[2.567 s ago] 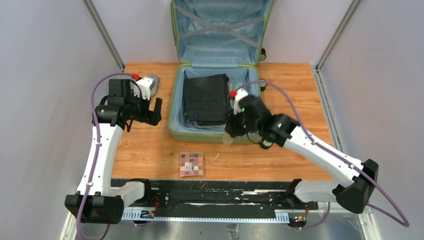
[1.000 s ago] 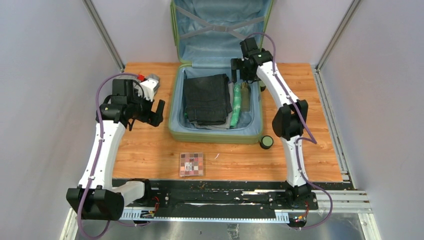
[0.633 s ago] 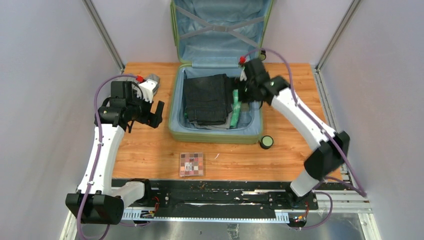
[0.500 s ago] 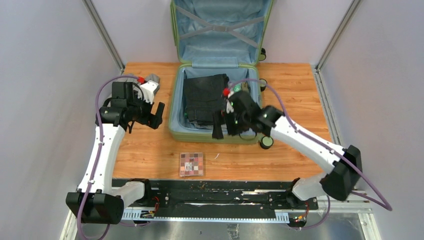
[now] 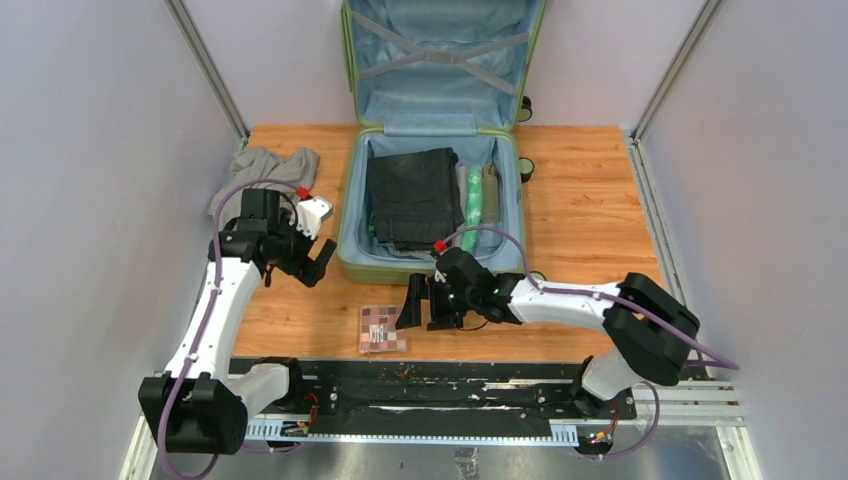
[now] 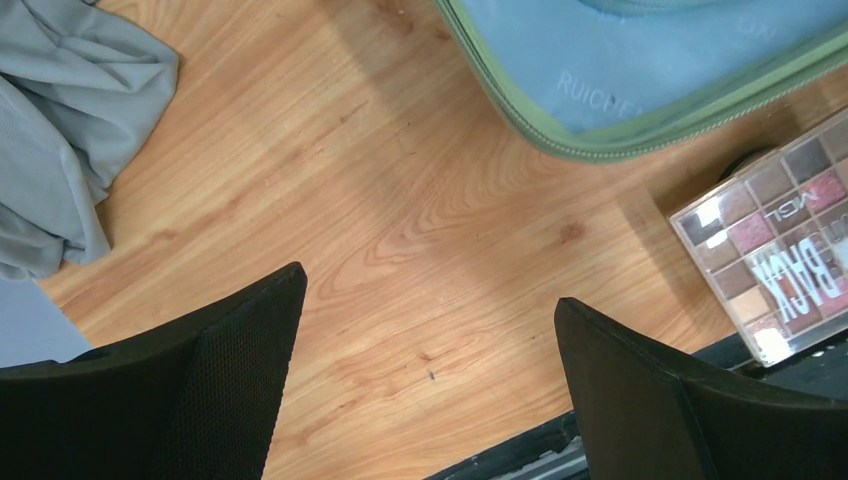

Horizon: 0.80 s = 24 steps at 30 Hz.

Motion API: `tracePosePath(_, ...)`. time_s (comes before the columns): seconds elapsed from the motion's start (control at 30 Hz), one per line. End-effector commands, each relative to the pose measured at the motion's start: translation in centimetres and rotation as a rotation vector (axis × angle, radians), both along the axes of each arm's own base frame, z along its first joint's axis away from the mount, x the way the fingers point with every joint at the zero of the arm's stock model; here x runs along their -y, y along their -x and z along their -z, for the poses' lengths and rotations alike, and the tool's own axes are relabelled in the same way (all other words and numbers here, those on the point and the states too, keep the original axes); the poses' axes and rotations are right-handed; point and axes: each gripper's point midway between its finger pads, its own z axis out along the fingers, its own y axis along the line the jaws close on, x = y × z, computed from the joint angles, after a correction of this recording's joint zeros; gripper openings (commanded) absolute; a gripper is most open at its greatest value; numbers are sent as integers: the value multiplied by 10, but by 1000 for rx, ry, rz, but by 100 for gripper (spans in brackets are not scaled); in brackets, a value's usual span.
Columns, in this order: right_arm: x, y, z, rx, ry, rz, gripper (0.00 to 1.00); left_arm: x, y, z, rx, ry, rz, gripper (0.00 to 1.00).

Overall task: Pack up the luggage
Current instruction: Pick up the makeup from the center of the board.

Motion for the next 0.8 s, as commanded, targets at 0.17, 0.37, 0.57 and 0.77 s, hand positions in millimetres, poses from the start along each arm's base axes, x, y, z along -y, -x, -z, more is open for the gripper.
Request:
tracePosePath(0.17,-41,23,17,-155,-225,46,95,-11,-5,7,89,-70,17,100)
tracePosePath(0.37,-39,39,44,-224,-175,84,90,-9,-3,4,98,-54,9,100)
tracePosePath(0.57,-14,37,31,-73,-67,161,92,-8,1,1,122,-50,16,100)
tracePosePath(0.77,5,36,14,97,55,184,95,-5,4,-1,141,-42,41,100)
